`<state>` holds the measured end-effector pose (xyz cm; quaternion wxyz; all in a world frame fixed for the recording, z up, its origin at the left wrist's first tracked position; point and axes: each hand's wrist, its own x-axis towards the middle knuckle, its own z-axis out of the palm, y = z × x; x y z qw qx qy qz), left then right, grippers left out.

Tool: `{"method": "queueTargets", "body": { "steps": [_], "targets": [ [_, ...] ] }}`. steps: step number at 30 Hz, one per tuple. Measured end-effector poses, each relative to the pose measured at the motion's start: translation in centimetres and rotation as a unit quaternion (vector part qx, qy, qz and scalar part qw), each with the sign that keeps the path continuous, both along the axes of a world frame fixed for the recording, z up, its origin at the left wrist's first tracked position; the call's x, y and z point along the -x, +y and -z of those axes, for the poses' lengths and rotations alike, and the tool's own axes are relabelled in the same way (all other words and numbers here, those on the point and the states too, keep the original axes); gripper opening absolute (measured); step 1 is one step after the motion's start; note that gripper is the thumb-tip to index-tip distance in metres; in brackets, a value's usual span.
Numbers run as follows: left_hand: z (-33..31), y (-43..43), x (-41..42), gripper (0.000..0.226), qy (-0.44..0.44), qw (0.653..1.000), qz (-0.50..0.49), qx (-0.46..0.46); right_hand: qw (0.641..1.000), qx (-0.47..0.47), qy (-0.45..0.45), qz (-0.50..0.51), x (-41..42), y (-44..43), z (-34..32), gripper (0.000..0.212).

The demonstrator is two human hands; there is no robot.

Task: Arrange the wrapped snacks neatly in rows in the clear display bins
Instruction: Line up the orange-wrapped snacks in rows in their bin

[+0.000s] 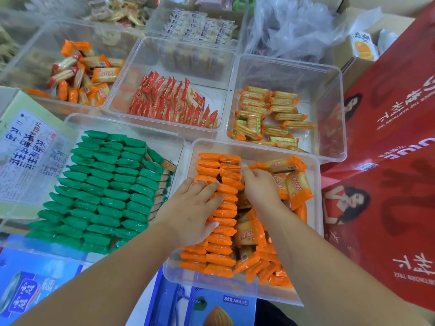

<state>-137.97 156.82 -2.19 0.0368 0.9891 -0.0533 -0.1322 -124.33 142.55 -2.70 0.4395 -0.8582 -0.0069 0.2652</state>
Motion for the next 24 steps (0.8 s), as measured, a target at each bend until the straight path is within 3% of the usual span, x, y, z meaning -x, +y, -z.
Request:
{"method": "queueTargets", "body": {
  "steps": [4,8,13,14,16,19,21,24],
  "targets": [
    [0.1,0.0,-0.1,0.065,0.001,1.0,0.001,-0.004,0.994,-0.031,0.097,-0.027,1.2,0.1,-0.2,0.046],
    [0.3,0.0,-0.1,0.065,0.001,1.0,0.002,-0.006,0.995,-0.008,0.074,-0.058,1.3,0.5,0.1,0.046],
    [0.5,0.1,-0.2,0.064,-0.001,1.0,0.001,-0.011,0.981,-0.042,0.165,-0.093,-0.5,-1.3,0.0,0.037],
    [0.5,0.1,-0.2,0.064,0.0,1.0,0.001,-0.01,0.982,-0.039,0.146,-0.116,-0.8,-1.5,-0.2,0.037],
    [0.6,0.1,-0.2,0.064,0.001,1.0,0.0,-0.008,0.984,0.01,0.023,-0.179,-1.2,-2.1,-0.7,0.036],
    [0.6,0.1,-0.2,0.064,-0.005,1.0,0.0,-0.009,0.97,0.074,-0.128,-0.192,-0.4,-4.4,-2.0,0.047],
    [0.7,0.1,-0.1,0.064,-0.009,1.0,0.0,-0.011,0.944,0.139,-0.179,-0.24,0.9,-6.4,-2.6,0.055],
    [0.7,0.2,-0.1,0.064,-0.011,1.0,0.002,-0.011,0.894,0.236,-0.19,-0.33,3.4,-9.4,-2.9,0.067]
  ]
}}
